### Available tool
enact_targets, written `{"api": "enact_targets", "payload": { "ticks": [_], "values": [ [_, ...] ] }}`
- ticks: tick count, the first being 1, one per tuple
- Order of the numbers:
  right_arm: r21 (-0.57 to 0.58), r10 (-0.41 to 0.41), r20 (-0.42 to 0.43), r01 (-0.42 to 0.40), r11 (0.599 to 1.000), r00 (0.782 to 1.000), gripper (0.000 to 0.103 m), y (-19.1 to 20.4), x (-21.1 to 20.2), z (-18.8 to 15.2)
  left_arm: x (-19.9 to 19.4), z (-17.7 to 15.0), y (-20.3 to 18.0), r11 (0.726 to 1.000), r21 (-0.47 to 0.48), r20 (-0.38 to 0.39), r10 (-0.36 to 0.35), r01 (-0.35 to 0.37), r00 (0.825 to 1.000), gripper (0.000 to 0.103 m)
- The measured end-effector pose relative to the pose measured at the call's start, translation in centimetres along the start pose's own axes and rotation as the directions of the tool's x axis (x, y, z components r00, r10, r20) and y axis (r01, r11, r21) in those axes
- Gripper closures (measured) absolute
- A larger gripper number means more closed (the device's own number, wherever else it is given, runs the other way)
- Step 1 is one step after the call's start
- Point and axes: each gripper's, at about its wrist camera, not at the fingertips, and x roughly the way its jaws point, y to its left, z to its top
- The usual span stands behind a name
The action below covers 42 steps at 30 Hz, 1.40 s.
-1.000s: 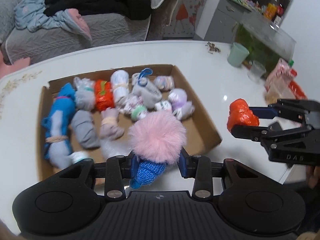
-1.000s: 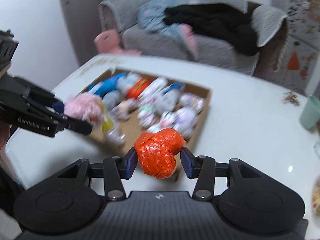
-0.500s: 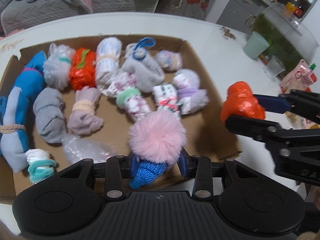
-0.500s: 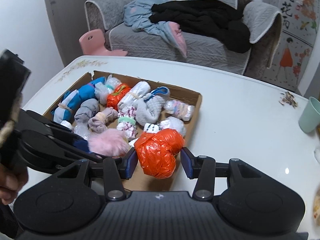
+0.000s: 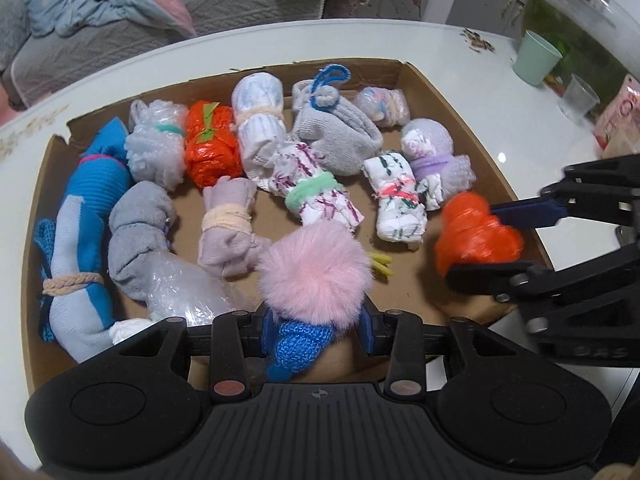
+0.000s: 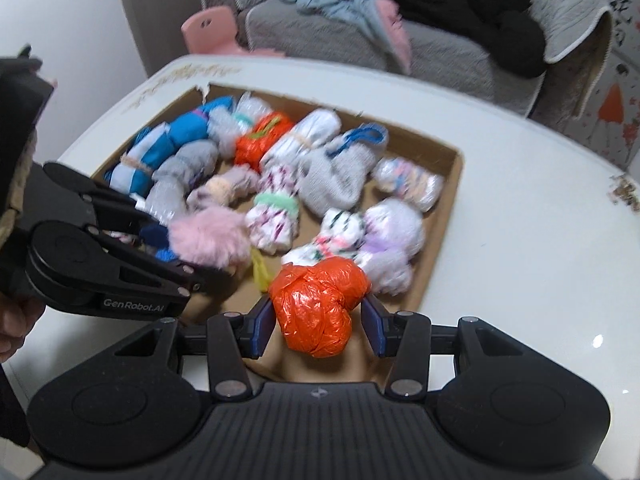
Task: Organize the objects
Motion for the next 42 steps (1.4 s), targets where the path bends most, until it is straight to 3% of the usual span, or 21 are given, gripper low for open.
{"api": "enact_targets", "payload": {
  "ticks": [5, 15, 21, 25, 36, 38, 42],
  "values": [
    [-0.019, -0.003, -0.062, 0.001, 1.0, 0.998, 0.06, 0.4, 1.3, -0.3, 0.0, -0.5, -0.5, 0.999, 0.041, 0.0, 0.019, -0.019, 1.0, 0.057],
    [-0.025, 0.0, -0.072, -0.002, 1.0, 0.997, 0.059, 0.8, 1.0, -0.6, 0.0, -0.5, -0.9, 0.999, 0.047, -0.009, 0.025, -0.025, 1.0, 0.058],
    [-0.029, 0.001, -0.072, -0.003, 1.0, 0.997, 0.058, 0.8, 1.2, -0.4, -0.1, -0.5, -0.8, 0.999, 0.031, -0.018, 0.02, -0.02, 1.0, 0.054],
    [-0.033, -0.008, -0.072, 0.005, 0.999, 0.997, 0.054, 0.6, 1.2, -0.4, -0.4, -0.6, -0.5, 1.0, 0.004, -0.013, 0.023, -0.023, 1.0, 0.041],
    [-0.031, 0.0, -0.062, -0.001, 1.0, 0.998, 0.046, 0.0, 0.2, -0.3, -1.9, -0.4, -0.6, 0.999, -0.02, -0.011, 0.039, -0.04, 0.999, 0.027],
    [-0.022, 0.006, -0.055, -0.007, 1.0, 0.998, 0.043, -0.1, 0.0, -0.3, -2.5, -0.4, -0.4, 0.998, -0.028, -0.008, 0.048, -0.048, 0.999, 0.021],
    [0.001, 0.017, -0.031, -0.017, 1.0, 0.999, 0.032, -0.1, -1.1, -0.4, -4.2, -0.9, 0.1, 0.998, -0.038, 0.013, 0.056, -0.055, 0.998, 0.011]
  ]
}}
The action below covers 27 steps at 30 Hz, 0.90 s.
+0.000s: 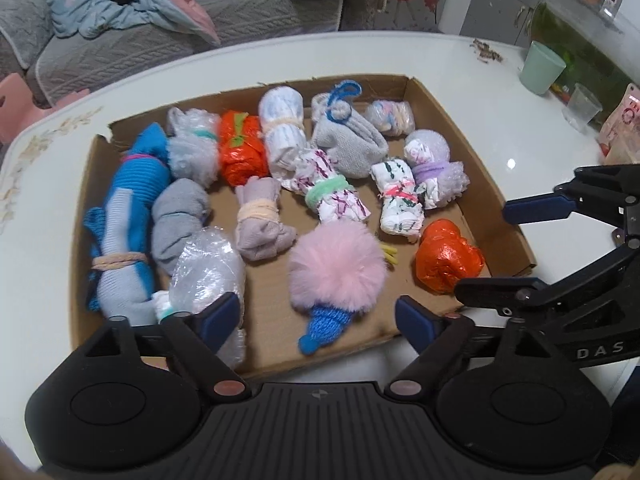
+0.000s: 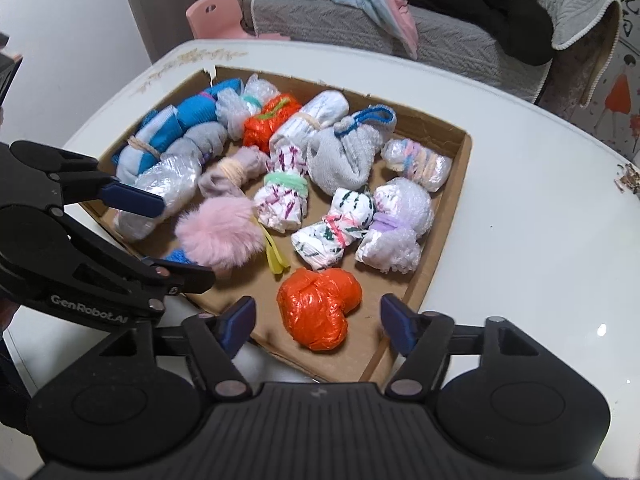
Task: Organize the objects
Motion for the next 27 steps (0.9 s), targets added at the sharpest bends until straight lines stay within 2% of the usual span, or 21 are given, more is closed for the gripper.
{"api": "enact_targets", "payload": {
  "ticks": [2, 3, 9, 12, 17, 20, 22, 27],
  "values": [
    [0.019, -0.005, 0.013, 0.004, 1.0, 1.0, 0.021, 0.1, -0.7, -0.2, -1.1, -0.2, 0.2, 0.999, 0.009, 0.016, 0.032, -0.032, 0.999, 0.003],
    [0.031, -0.01, 0.019, 0.01, 0.999, 1.0, 0.015, 0.1, -1.0, -0.3, -1.6, -0.4, 0.3, 0.999, 0.01, 0.026, 0.047, -0.047, 0.999, 0.002],
    [0.091, 0.002, 0.056, -0.007, 0.996, 0.998, 0.015, 0.8, -2.1, -0.7, -5.3, -1.2, 1.7, 0.999, -0.04, 0.055, 0.015, -0.013, 0.998, 0.0],
    [0.103, -0.014, 0.074, 0.006, 0.995, 0.997, 0.014, 1.3, -2.4, -0.8, -6.6, -1.4, 1.7, 0.998, -0.031, 0.032, 0.05, -0.049, 0.998, 0.0],
    [0.115, -0.027, 0.103, 0.015, 0.993, 0.994, 0.012, 2.4, -2.9, -1.2, -8.1, -2.1, 1.7, 0.999, -0.021, 0.06, 0.033, -0.032, 0.998, 0.0],
    [0.122, -0.026, 0.107, 0.013, 0.992, 0.994, 0.012, 3.0, -2.9, -1.2, -8.2, -2.6, 2.6, 0.998, -0.053, 0.08, -0.009, 0.013, 0.997, 0.0],
    [0.127, -0.02, 0.115, 0.006, 0.992, 0.993, 0.01, 3.5, -2.9, -1.2, -7.6, -3.0, 3.4, 0.996, -0.084, 0.066, 0.02, -0.014, 0.998, 0.0],
    [0.117, -0.03, 0.115, 0.017, 0.993, 0.993, 0.009, 4.5, -2.6, -1.3, -6.6, -3.6, 5.4, 0.985, -0.171, 0.041, 0.033, -0.025, 0.999, 0.0]
  ]
}}
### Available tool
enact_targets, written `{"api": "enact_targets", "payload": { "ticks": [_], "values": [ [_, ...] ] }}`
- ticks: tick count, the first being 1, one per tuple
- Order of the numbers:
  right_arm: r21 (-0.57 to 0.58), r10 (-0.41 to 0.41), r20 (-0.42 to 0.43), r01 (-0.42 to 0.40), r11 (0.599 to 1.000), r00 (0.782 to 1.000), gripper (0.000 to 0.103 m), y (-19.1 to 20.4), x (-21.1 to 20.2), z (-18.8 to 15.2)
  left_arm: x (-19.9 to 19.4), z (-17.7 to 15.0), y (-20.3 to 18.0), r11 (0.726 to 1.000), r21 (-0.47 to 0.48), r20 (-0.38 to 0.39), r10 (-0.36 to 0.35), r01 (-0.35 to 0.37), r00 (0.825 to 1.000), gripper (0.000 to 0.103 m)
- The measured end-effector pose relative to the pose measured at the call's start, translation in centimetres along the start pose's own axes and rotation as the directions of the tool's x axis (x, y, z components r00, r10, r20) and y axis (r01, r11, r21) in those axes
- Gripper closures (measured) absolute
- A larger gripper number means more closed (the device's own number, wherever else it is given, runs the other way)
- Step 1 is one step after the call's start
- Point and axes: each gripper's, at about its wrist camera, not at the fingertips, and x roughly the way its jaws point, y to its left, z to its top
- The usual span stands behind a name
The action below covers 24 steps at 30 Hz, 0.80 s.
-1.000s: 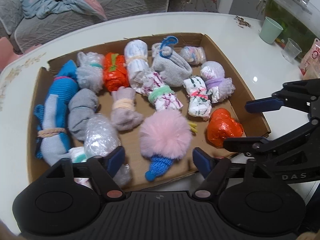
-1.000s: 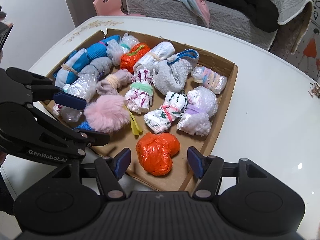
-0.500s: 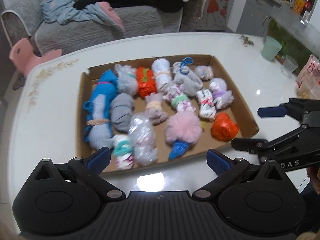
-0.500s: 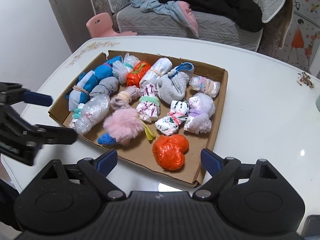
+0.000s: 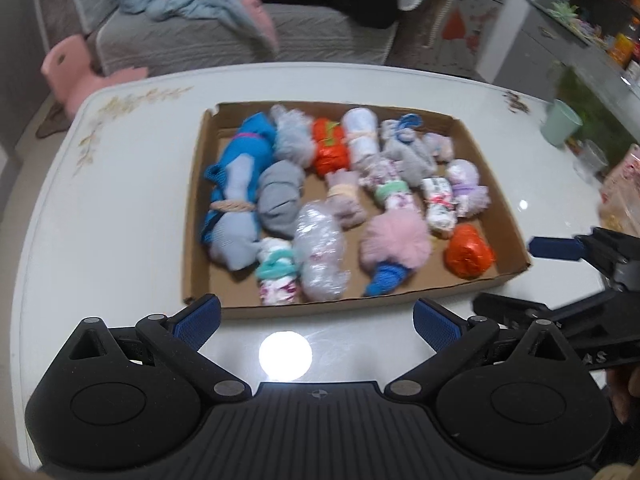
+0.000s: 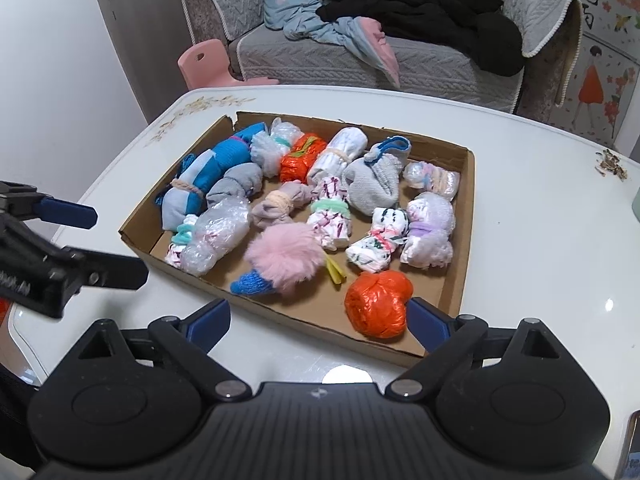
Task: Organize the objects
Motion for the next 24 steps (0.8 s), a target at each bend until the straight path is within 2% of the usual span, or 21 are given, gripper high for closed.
{"api": "enact_targets", "payload": {
  "ticks": [8, 22, 24],
  "values": [
    [-0.012, 0.004, -0.005, -0.004, 1.0, 1.0, 0.008, 0.7, 0.4, -0.2, 0.2, -0.3, 0.2, 0.998, 0.003, 0.002, 0.067, -0.067, 0.998, 0.0],
    [-0.01, 0.002, -0.005, -0.002, 1.0, 1.0, 0.007, 1.4, 0.9, -0.2, 0.0, -0.4, -0.9, 0.998, 0.045, 0.031, 0.038, -0.039, 0.999, 0.0],
    [-0.007, 0.0, -0.004, 0.0, 1.0, 1.0, 0.007, 1.4, 1.0, -0.2, 0.1, -0.3, -1.1, 0.997, 0.047, 0.026, 0.056, -0.057, 0.998, 0.0]
  ]
}}
